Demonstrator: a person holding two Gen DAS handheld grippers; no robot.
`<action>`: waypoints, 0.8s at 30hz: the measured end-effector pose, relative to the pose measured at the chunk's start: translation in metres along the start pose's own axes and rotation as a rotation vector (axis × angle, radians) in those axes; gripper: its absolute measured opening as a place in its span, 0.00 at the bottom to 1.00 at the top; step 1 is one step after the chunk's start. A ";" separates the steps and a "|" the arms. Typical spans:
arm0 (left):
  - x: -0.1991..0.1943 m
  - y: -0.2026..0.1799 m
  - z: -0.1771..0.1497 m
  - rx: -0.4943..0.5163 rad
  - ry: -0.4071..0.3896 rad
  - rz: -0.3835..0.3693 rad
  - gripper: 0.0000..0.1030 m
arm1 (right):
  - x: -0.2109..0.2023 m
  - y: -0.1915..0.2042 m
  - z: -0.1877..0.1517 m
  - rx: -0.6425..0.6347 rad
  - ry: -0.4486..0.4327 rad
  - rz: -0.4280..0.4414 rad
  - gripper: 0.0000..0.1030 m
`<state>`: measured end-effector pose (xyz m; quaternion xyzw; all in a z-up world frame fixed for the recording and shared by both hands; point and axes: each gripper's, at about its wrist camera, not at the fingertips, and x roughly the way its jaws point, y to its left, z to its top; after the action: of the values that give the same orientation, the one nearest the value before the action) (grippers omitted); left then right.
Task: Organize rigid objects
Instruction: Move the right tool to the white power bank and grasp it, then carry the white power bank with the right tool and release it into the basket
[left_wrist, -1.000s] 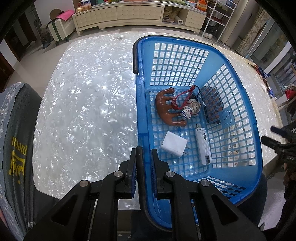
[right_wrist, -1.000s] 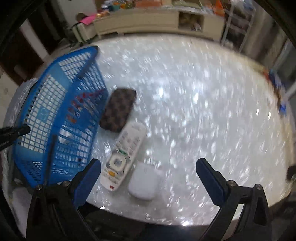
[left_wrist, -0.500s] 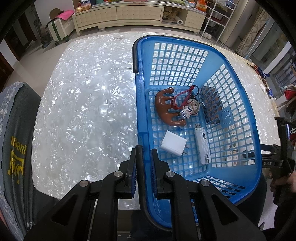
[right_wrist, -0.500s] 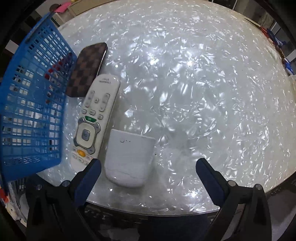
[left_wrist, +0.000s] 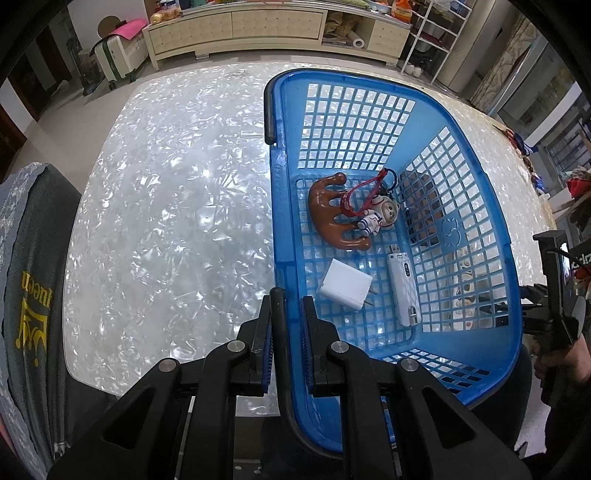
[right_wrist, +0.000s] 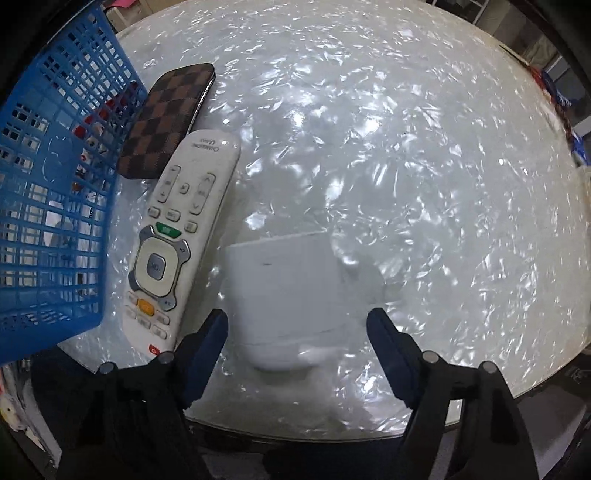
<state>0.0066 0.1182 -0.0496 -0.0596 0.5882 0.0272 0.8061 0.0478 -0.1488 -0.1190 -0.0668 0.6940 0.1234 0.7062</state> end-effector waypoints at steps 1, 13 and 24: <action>0.000 0.000 0.000 -0.001 0.000 -0.001 0.14 | 0.000 0.001 0.001 -0.001 -0.009 -0.002 0.68; 0.000 0.001 0.000 -0.001 0.001 -0.002 0.14 | 0.003 0.005 0.025 -0.034 -0.058 -0.015 0.54; 0.000 0.002 0.000 -0.001 0.000 0.003 0.14 | -0.016 0.001 0.010 -0.097 -0.121 0.021 0.53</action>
<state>0.0062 0.1200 -0.0500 -0.0592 0.5881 0.0285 0.8061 0.0573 -0.1468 -0.1023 -0.0863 0.6437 0.1680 0.7416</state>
